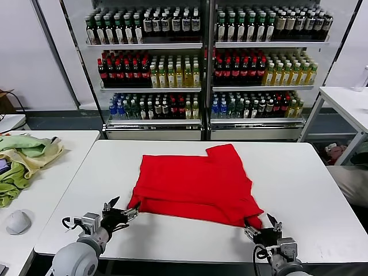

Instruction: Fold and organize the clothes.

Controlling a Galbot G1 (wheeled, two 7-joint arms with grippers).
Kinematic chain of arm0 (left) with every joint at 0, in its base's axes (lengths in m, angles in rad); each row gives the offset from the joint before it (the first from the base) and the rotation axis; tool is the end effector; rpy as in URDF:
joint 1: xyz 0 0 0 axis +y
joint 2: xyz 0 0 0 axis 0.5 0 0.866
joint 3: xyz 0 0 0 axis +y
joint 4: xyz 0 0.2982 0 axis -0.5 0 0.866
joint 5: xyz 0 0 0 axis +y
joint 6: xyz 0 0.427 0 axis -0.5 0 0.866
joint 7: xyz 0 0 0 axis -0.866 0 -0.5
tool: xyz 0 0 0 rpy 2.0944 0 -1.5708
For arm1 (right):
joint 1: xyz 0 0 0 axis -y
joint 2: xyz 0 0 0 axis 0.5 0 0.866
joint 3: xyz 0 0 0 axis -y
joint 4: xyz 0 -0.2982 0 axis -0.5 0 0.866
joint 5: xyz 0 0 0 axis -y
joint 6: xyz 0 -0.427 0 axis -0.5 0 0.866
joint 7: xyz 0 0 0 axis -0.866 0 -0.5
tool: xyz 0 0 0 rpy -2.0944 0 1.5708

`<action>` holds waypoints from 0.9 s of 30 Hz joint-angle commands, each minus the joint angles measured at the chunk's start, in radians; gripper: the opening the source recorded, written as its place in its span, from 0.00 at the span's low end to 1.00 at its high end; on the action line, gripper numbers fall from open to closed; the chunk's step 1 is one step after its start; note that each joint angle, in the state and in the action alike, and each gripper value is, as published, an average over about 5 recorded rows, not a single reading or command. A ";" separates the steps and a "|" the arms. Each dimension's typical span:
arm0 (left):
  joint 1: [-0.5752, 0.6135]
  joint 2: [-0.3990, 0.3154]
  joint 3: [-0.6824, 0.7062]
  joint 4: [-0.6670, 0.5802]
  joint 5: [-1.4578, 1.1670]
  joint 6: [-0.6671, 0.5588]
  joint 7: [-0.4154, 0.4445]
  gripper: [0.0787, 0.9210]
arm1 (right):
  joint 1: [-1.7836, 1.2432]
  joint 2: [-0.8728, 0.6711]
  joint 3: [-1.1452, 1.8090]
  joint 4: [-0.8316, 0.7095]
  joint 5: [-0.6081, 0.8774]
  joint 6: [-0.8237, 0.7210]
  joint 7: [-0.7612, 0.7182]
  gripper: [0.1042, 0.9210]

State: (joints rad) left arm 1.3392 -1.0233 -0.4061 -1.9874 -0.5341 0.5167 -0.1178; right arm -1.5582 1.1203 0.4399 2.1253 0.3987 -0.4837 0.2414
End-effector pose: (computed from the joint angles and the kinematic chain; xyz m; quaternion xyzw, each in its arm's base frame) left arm 0.3337 0.0262 -0.2370 -0.0986 -0.9635 -0.0265 0.2476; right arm 0.2768 -0.0046 -0.2461 0.0333 -0.9666 0.0419 0.2508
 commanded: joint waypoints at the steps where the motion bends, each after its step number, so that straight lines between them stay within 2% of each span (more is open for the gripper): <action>1: -0.004 -0.007 0.016 0.045 -0.025 0.023 -0.012 0.88 | -0.003 0.012 -0.005 -0.020 0.036 -0.005 0.008 0.87; 4: -0.003 -0.004 0.017 0.058 -0.022 0.022 -0.009 0.87 | -0.003 0.012 -0.007 -0.020 0.047 -0.009 0.003 0.81; 7: 0.002 -0.005 0.021 0.062 -0.013 0.019 -0.007 0.81 | 0.001 0.013 -0.008 -0.023 0.056 -0.012 0.001 0.72; 21: 0.012 -0.015 0.031 0.057 0.004 -0.002 0.001 0.32 | 0.006 0.014 -0.011 -0.025 0.046 -0.014 -0.003 0.22; 24: 0.044 -0.010 0.030 0.016 0.012 0.003 -0.003 0.22 | -0.012 0.004 0.001 0.000 0.045 -0.015 -0.009 0.12; 27: 0.118 0.008 0.013 -0.061 0.029 0.008 -0.012 0.12 | -0.047 -0.013 0.025 0.048 0.037 -0.014 -0.028 0.06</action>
State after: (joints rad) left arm 1.3565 -1.0328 -0.3764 -1.9466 -0.5285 0.5135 -0.1187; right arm -1.5743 1.1182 0.4457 2.1262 0.4380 -0.4970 0.2237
